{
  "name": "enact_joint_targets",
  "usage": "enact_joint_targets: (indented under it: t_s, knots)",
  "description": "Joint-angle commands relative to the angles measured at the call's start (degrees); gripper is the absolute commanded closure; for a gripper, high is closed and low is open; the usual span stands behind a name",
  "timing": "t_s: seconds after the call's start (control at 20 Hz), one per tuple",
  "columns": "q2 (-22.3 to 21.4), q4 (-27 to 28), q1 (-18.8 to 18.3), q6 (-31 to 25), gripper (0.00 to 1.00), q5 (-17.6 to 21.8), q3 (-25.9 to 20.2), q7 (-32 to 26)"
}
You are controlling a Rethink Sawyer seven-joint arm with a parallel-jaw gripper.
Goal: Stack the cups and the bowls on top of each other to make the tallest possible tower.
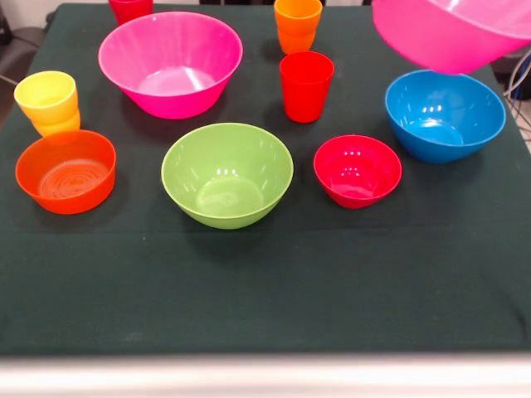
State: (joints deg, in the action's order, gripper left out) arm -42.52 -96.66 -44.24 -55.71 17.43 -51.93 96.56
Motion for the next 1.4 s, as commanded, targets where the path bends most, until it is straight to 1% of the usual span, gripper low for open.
enact_joint_targets:
  t_s: [0.05,0.3,0.55,0.85,1.2,1.4]
  knots:
    - [5.3,7.3,0.0,-5.8,1.00,5.6,0.5,-17.6]
    - [8.0,11.3,-0.2,-7.7,1.00,7.4,0.4,-19.7]
    - [9.3,13.0,-0.3,-6.9,1.00,8.7,-0.5,-20.4]
    - [13.1,18.4,0.3,-9.1,1.00,10.0,-0.9,-24.9]
    - [14.7,21.8,0.9,-11.1,1.00,10.4,-0.6,-27.6]
    - [17.5,26.3,1.8,-12.5,1.00,10.9,-0.4,-30.9]
